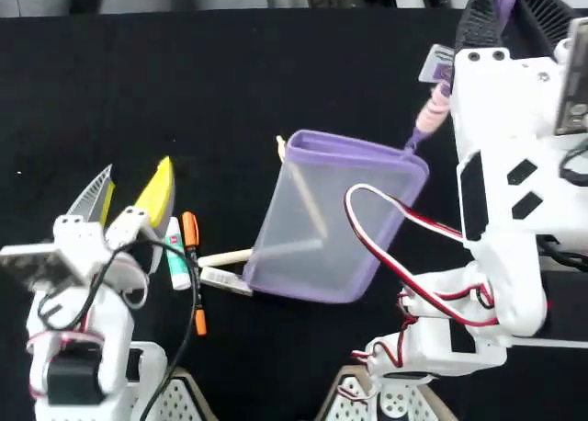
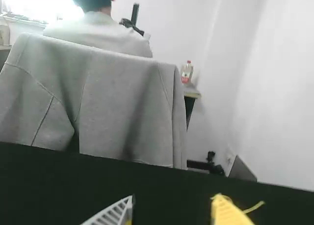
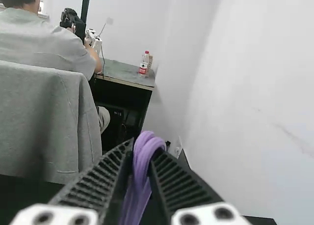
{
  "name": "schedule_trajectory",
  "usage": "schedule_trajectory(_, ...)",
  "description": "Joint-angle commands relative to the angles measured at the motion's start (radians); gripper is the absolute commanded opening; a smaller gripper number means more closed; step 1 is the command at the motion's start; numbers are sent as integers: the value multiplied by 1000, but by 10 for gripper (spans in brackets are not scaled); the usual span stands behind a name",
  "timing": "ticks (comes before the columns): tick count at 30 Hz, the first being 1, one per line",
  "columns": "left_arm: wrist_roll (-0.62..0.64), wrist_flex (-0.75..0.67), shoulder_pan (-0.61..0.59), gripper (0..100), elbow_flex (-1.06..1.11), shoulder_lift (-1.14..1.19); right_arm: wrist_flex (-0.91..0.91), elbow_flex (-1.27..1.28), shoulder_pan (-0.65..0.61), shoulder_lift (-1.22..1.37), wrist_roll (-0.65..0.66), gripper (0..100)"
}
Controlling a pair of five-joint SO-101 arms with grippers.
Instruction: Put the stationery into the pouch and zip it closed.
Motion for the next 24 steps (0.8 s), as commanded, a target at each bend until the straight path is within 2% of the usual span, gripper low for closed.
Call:
schedule_trajectory(1, -31, -91, -12, 245, -35, 210, 17, -18, -11, -28, 71, 11)
schedule_trajectory(5, -25, -109, -41, 263, -134, 520, 18, -18, -11, -28, 72, 11)
schedule_trajectory(7, 18, -77, -59, 266, -211, 694, 18, -18, -11, -28, 72, 11)
schedule_trajectory(15, 181, 307, -18, 268, -605, 1272, 18, -18, -11, -28, 72, 11)
schedule_trajectory(19, 203, 410, 15, 264, -677, 1450, 18, -18, -11, -28, 72, 11)
schedule_trajectory(24, 196, 451, -7, 264, -687, 1562, 18, -18, -11, -28, 72, 11)
